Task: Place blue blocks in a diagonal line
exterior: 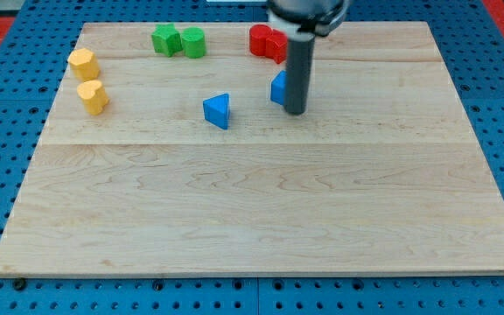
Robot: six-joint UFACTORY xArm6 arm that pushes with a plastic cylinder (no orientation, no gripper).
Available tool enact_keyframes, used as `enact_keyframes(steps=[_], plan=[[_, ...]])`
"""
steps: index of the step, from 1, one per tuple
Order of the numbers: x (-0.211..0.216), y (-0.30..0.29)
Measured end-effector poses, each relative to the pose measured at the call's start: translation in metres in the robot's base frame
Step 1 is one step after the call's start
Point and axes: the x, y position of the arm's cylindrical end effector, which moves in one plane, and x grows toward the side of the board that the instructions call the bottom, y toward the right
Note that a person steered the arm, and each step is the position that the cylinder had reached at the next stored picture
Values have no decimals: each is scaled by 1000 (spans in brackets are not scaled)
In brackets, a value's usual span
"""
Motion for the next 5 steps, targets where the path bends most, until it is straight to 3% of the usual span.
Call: enact_keyframes(steps=[1,3,4,5], plan=[[-22,-4],[-22,38],[-52,49],[-68,-5]])
